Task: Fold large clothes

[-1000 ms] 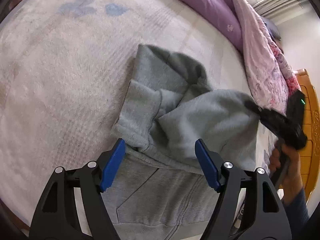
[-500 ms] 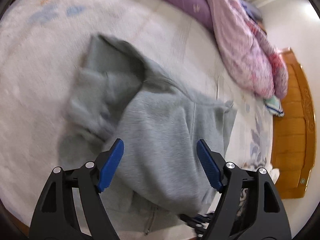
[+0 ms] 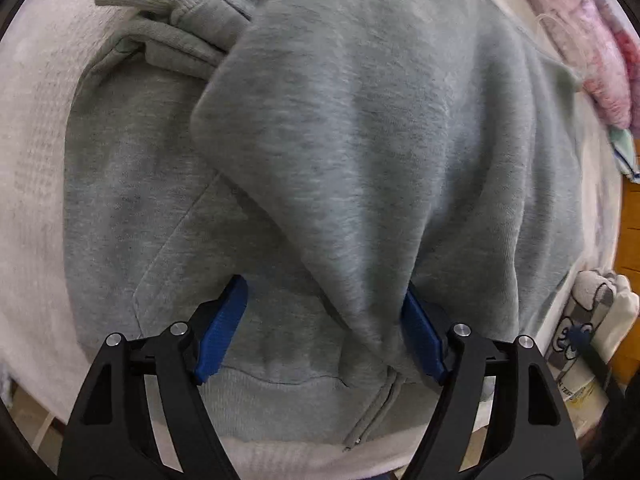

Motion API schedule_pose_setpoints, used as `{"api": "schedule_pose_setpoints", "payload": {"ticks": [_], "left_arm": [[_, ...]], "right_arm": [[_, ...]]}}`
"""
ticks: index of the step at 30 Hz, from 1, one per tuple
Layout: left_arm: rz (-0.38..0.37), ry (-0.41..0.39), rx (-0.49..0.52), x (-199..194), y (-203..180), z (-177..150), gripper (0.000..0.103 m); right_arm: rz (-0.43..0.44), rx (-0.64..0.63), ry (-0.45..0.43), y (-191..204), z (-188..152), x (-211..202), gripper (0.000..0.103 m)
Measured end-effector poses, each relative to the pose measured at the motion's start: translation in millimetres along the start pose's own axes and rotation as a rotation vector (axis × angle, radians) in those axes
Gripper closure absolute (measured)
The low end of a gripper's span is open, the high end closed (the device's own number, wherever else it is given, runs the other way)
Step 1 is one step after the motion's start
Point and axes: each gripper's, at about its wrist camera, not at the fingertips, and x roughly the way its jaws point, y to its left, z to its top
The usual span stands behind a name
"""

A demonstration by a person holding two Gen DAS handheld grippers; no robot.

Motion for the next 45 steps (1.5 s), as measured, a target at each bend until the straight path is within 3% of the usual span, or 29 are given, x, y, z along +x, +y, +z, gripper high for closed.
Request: {"api": "schedule_pose_setpoints", "payload": {"ticks": [2, 4, 6, 9, 11, 15, 16, 18, 21, 23, 27, 30, 34, 35, 36, 37, 38, 39, 40, 42, 45], "left_arm": [[0.022, 0.0, 0.03, 1, -3, -1, 0.027], [0.037, 0.003, 0.039, 2, -7, -1, 0.027], [0.033, 0.006, 0.037, 2, -11, 0, 0.027], [0.003, 0.029, 0.028, -5, -5, 2, 0.026], [-0.059, 0.035, 0.011, -20, -6, 8, 0.026], [-0.181, -0.048, -0.037, -71, 4, 31, 0.025], [-0.209, -0.071, -0.053, -80, 6, 39, 0.023], [-0.241, -0.121, -0.102, -98, 12, 60, 0.019], [-0.261, -0.167, -0.197, -105, 20, 109, 0.018], [-0.236, -0.168, -0.276, -99, 27, 150, 0.018], [-0.171, -0.156, -0.29, -75, 24, 211, 0.018], [-0.125, -0.101, -0.294, -54, 20, 235, 0.018], [-0.081, -0.058, -0.309, -35, 21, 253, 0.018], [-0.083, -0.045, -0.311, -31, 20, 256, 0.019], [-0.079, -0.036, -0.303, -29, 19, 258, 0.019], [-0.062, -0.026, -0.29, -27, 17, 261, 0.023], [-0.036, -0.023, -0.282, -27, 14, 265, 0.035], [-0.013, -0.022, -0.279, -27, 12, 264, 0.045], [0.001, -0.027, -0.271, -28, 11, 264, 0.052], [-0.034, -0.043, -0.245, -33, 16, 258, 0.097], [-0.057, -0.089, -0.208, -47, 12, 253, 0.1]], "right_arm": [[0.006, 0.032, -0.002, -5, 17, 16, 0.077], [-0.042, 0.046, 0.019, -8, 29, 37, 0.083], [-0.115, 0.125, 0.144, -25, 28, 72, 0.089], [-0.09, 0.17, 0.158, -40, 28, 85, 0.098], [-0.072, 0.19, 0.188, -41, 34, 82, 0.098], [-0.001, 0.247, 0.192, -39, 56, 58, 0.086], [0.015, 0.258, 0.173, -37, 62, 52, 0.082], [0.016, 0.285, 0.101, -35, 90, 31, 0.059], [0.009, 0.348, 0.011, -38, 136, 13, 0.05], [0.006, 0.41, -0.03, -42, 164, 14, 0.047], [0.019, 0.518, -0.043, -46, 226, 31, 0.043], [0.018, 0.6, -0.002, -55, 252, 56, 0.043], [-0.091, 0.589, 0.003, -71, 263, 67, 0.043], [-0.093, 0.603, 0.0, -74, 265, 70, 0.045], [-0.103, 0.611, 0.006, -78, 265, 74, 0.059], [-0.111, 0.614, 0.008, -80, 265, 77, 0.069], [-0.086, 0.614, 0.004, -82, 264, 79, 0.086], [-0.06, 0.614, 0.005, -84, 262, 80, 0.094], [-0.053, 0.61, 0.0, -84, 260, 78, 0.094], [-0.041, 0.573, -0.027, -81, 260, 73, 0.096], [-0.026, 0.534, -0.059, -69, 257, 61, 0.096]]}}
